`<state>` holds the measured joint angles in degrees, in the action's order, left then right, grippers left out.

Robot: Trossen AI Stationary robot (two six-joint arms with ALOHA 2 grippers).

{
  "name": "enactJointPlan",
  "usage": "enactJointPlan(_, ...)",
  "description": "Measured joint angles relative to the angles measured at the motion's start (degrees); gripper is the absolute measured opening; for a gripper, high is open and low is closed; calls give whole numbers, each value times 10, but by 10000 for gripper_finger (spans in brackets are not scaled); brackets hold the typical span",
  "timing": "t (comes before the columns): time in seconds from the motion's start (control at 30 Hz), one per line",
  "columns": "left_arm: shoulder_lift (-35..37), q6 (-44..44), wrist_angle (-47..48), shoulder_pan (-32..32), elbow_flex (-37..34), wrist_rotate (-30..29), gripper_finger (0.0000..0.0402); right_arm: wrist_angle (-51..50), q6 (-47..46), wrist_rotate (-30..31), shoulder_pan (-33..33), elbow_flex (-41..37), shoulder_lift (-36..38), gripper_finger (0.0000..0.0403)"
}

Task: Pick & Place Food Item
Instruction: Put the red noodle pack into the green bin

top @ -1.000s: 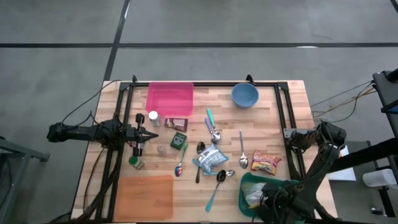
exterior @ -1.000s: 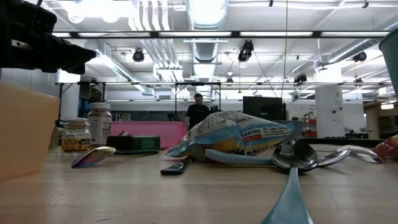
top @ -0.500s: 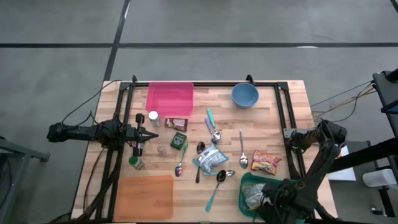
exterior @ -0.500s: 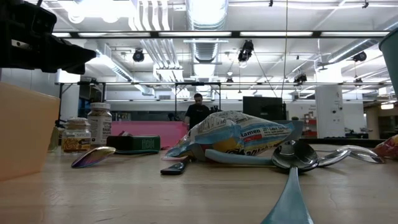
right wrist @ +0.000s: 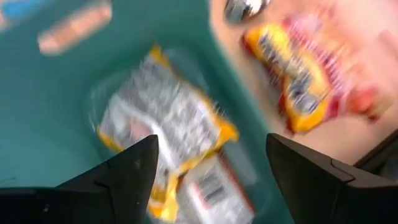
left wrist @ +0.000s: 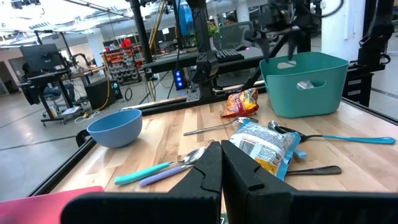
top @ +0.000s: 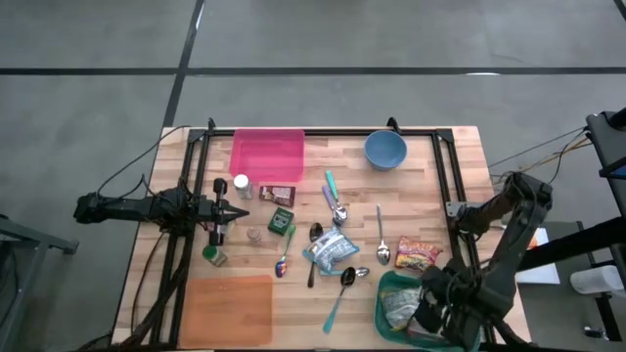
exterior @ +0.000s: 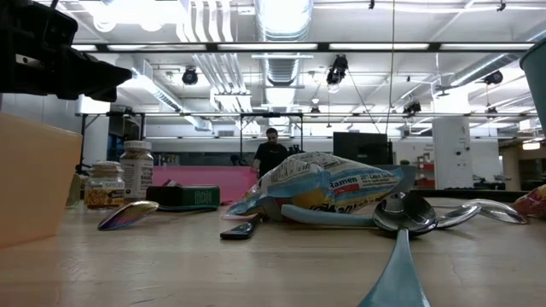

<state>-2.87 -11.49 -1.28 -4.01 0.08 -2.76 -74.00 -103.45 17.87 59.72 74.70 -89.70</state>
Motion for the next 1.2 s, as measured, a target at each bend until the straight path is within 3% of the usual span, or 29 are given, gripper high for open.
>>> enactJointPlan(0.3,0,0,0,0,0,0,0,-126,11,27,-77,-2,53,294)
enactJointPlan(0.7,0,0,0,0,0,0,0,-132,166,26,-199,-26,89,294)
enactJointPlan(1.0,0,0,0,0,0,0,0,-112,204,-62,-299,-133,177,294)
enactJointPlan(1.2,0,0,0,0,0,0,0,-21,195,-120,-350,-211,229,294)
